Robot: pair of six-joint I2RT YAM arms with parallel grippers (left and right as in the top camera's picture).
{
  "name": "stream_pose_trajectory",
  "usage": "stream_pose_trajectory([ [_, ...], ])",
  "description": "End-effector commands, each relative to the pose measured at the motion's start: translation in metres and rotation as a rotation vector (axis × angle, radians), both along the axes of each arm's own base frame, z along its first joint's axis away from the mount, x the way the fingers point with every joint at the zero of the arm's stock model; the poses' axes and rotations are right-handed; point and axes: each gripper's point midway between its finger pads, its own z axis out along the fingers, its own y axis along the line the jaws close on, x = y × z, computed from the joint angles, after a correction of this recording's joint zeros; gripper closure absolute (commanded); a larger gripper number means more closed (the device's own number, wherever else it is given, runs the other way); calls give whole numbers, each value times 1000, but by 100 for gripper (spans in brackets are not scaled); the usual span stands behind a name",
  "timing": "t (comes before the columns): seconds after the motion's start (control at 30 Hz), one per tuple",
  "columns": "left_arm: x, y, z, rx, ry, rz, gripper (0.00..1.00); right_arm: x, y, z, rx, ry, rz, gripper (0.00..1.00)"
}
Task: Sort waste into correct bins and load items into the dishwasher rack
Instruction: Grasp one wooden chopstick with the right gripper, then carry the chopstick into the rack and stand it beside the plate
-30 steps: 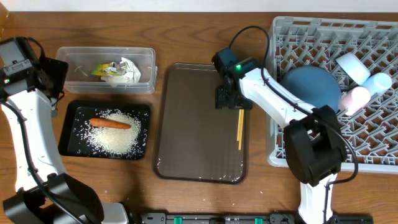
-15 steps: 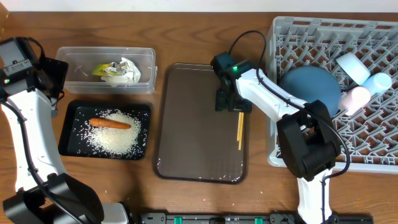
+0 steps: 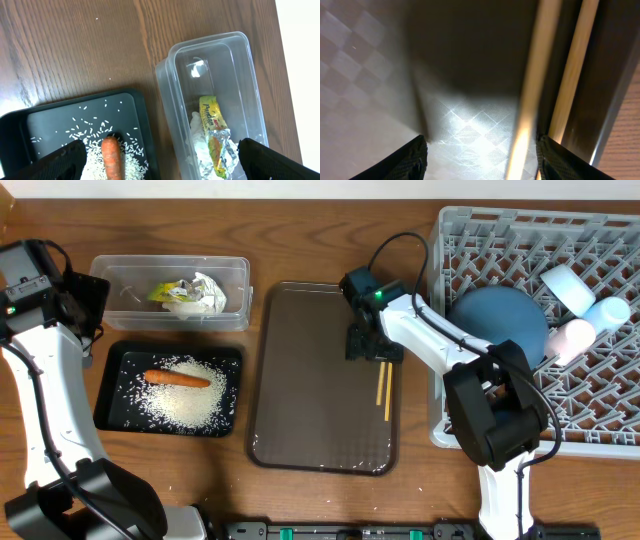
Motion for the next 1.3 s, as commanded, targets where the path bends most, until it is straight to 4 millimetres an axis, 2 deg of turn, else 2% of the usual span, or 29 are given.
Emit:
stream_pose_trajectory([
  [0.0,0,4,5,16,-6,1,2,-3,-3,-6,3,20,-20,32],
  [0.2,0,4,5,16,-6,1,1,-4,-2,-6,2,21,-18,33],
  [0.27,0,4,5,16,-6,1,2,-4,-1,-6,2,21,-16,37],
  [0.37,0,4,5,16,-6,1,2,-6,0,-6,1,22,-11,55],
  [0.4,0,4,5,16,-6,1,2,-6,1,-6,0,22,-9,64],
  [0.5,0,4,5,16,-6,1,2,-8,3,-6,0,23,-2,76],
  [0.53,0,4,5,16,-6,1,2,-9,6,-6,1,22,-1,86],
  [0.6,0,4,5,16,-6,1,1,-12,10,-6,2,22,-6,99],
  [0.77,0,4,5,16,-6,1,2,-14,17,-2,12,22,2,99],
  [0.83,0,4,5,16,-6,1,2,-12,18,8,31,21,2,99],
  [0.9,0,4,5,16,-6,1,1,-7,20,26,71,7,26,99],
  [0.97,0,4,5,16,-6,1,1,1,15,54,111,-25,43,99],
  [1.03,0,4,5,16,-6,1,1,7,2,85,133,-67,41,99],
  [1.13,0,4,5,16,-6,1,2,10,-28,129,150,-139,26,99],
  [1.2,0,4,5,16,-6,1,1,8,-58,157,138,-181,-19,99],
  [1.27,0,4,5,16,-6,1,2,3,-91,176,103,-207,-85,99],
])
